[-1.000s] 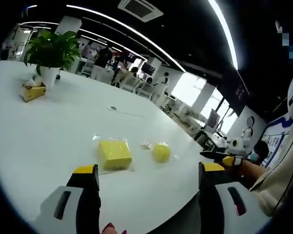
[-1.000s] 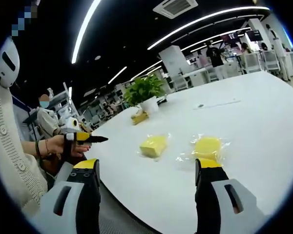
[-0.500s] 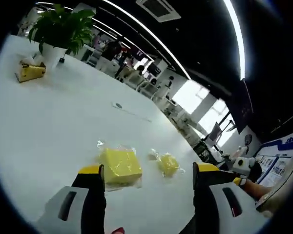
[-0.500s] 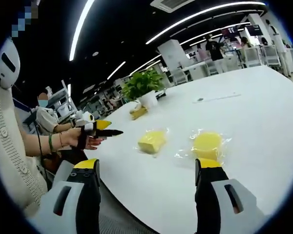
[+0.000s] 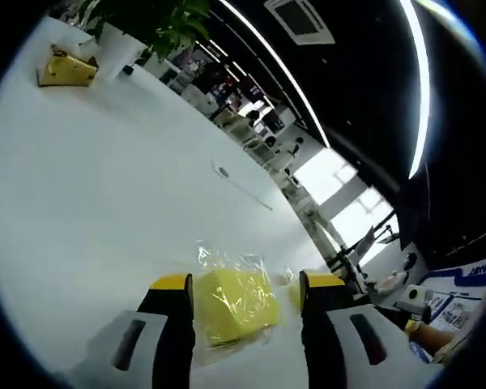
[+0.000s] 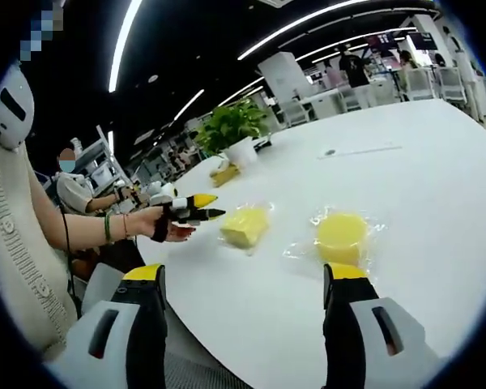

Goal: Compare the silicone blocks by pressing each to a similar depth, holding the contact briefly, and releasing to observe deformation and rebound differences across the visible hardness samples.

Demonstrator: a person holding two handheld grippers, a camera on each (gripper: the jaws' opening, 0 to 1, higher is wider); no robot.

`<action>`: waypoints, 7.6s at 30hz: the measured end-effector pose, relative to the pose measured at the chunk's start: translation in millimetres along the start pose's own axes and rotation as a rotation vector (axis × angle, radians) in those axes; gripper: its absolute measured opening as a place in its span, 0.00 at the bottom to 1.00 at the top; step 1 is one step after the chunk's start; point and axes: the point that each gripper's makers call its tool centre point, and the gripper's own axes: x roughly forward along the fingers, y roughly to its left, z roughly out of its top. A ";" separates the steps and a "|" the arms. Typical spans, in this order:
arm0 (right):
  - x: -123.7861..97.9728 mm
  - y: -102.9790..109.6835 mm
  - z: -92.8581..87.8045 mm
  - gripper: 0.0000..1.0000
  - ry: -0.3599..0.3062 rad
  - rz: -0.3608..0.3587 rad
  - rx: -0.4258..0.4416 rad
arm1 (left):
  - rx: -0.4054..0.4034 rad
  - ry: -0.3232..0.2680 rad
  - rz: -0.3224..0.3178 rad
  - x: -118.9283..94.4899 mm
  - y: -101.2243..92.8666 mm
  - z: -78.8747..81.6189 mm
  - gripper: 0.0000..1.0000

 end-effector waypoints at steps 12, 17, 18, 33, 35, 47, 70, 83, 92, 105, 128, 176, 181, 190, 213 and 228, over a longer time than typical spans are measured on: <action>9.8 -9.7 -8.7 0.74 0.065 0.005 0.011 | -0.120 -0.015 0.010 24.1 30.9 4.3 0.49; 11.3 -11.5 -7.0 0.74 0.068 0.001 0.009 | -0.142 -0.018 -0.020 37.0 28.7 1.8 0.41; 12.1 -12.3 -6.5 0.74 0.069 0.000 0.009 | -0.147 -0.016 -0.027 39.2 28.0 1.4 0.39; 15.6 -16.0 -11.0 0.73 0.087 -0.005 0.018 | -0.219 -0.034 -0.082 49.5 31.6 2.4 0.08; 15.7 -16.6 -11.4 0.73 0.089 -0.007 0.018 | -0.209 -0.038 -0.084 49.0 31.1 1.3 0.01; 16.5 -15.6 -9.1 0.73 0.088 -0.001 0.007 | -0.022 -0.028 -0.026 49.1 16.4 1.2 0.00; 0.5 17.7 5.1 0.73 0.017 0.037 -0.065 | 0.442 -0.061 0.028 16.0 -74.2 4.5 0.00; -20.5 33.4 14.8 0.74 -0.060 0.033 -0.131 | 0.544 -0.070 0.022 -6.9 -110.8 0.6 0.00; -27.3 36.5 23.1 0.74 -0.098 0.037 -0.166 | 0.626 -0.061 -0.017 -19.3 -139.3 13.9 0.00; -33.8 42.5 36.4 0.74 -0.101 0.054 -0.235 | 0.800 0.017 -0.142 -30.5 -195.8 8.1 0.00; -6.5 67.1 90.7 0.83 0.013 0.151 -0.508 | 0.969 0.109 -0.363 -26.9 -266.7 -11.8 0.00; 62.6 127.5 59.7 0.23 0.254 0.493 -0.718 | 1.124 0.196 -0.639 -62.9 -312.1 -40.1 0.00; 59.5 131.2 57.6 0.17 0.256 0.488 -0.751 | 1.156 0.188 -0.661 -69.3 -314.7 -44.4 0.00; 58.3 133.1 52.1 0.09 0.288 0.486 -0.743 | 1.228 0.182 -0.659 -73.8 -315.1 -51.1 0.00; 59.2 130.2 49.9 0.08 0.289 0.473 -0.759 | 1.262 0.172 -0.656 -72.9 -312.5 -53.7 0.00; 68.1 118.0 50.2 0.09 0.289 0.444 -0.769 | 1.279 0.188 -0.576 -59.7 -302.6 -50.5 0.00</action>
